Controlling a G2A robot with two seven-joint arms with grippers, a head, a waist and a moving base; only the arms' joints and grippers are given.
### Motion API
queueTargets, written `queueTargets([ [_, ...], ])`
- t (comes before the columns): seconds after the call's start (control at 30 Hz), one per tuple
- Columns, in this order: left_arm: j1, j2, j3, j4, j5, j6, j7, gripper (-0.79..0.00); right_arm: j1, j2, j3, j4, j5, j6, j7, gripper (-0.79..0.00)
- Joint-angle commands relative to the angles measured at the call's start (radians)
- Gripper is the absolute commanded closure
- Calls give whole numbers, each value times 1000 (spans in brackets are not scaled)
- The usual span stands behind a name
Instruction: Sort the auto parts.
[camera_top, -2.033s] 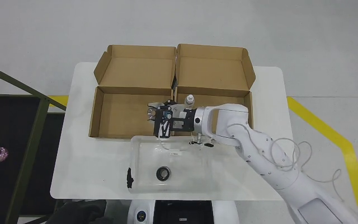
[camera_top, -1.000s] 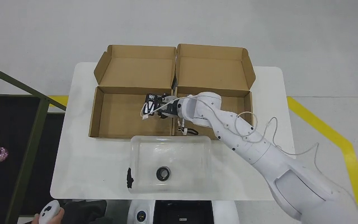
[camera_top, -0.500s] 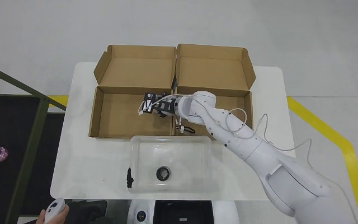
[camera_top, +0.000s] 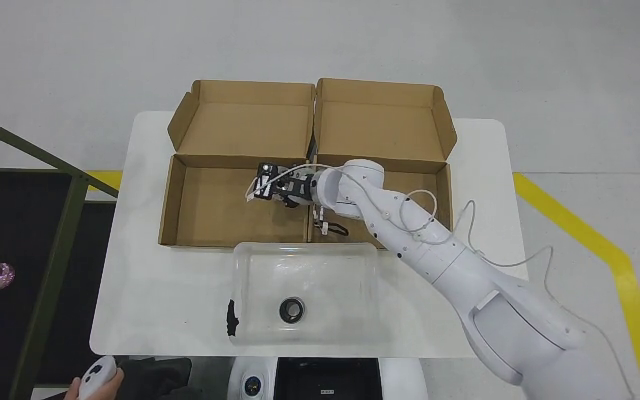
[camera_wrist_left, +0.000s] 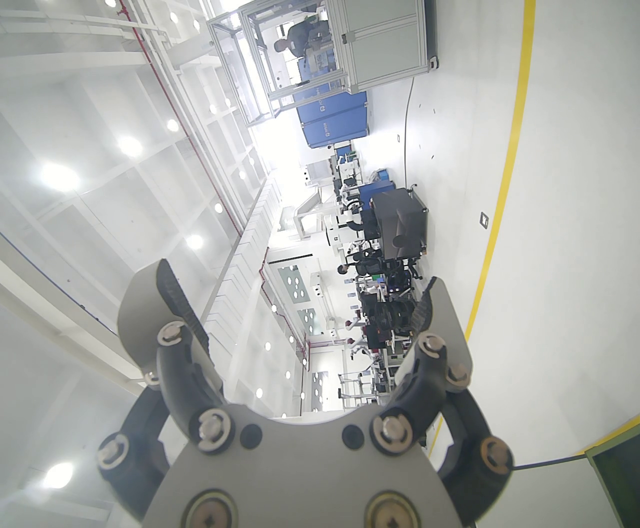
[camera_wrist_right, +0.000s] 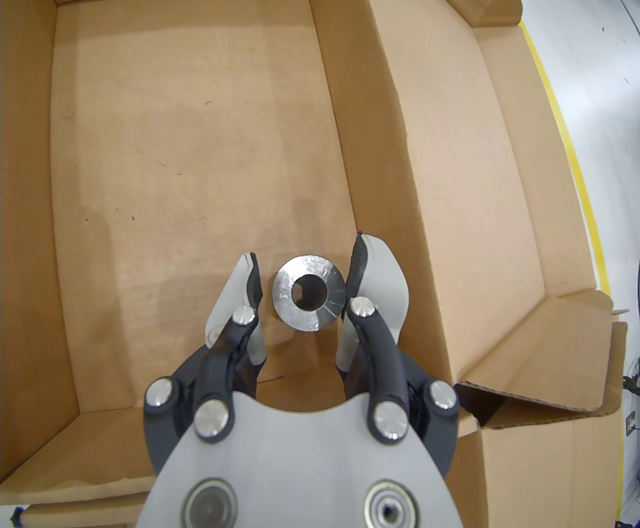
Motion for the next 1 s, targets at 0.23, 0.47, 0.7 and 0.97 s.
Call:
queueTargets([
  [0.23,0,0,0,0,0,0,0,-785,-26,21,56,-115,-36,-33,1,-311],
  [0.47,0,0,0,0,0,0,0,-785,-96,57,130,-280,-55,-83,29,-326],
  [0.7,0,0,0,0,0,0,0,-785,-237,107,218,-500,-75,-147,62,-339],
  [0.97,0,0,0,0,0,0,0,-785,-419,155,288,-703,-81,-247,50,-336],
])
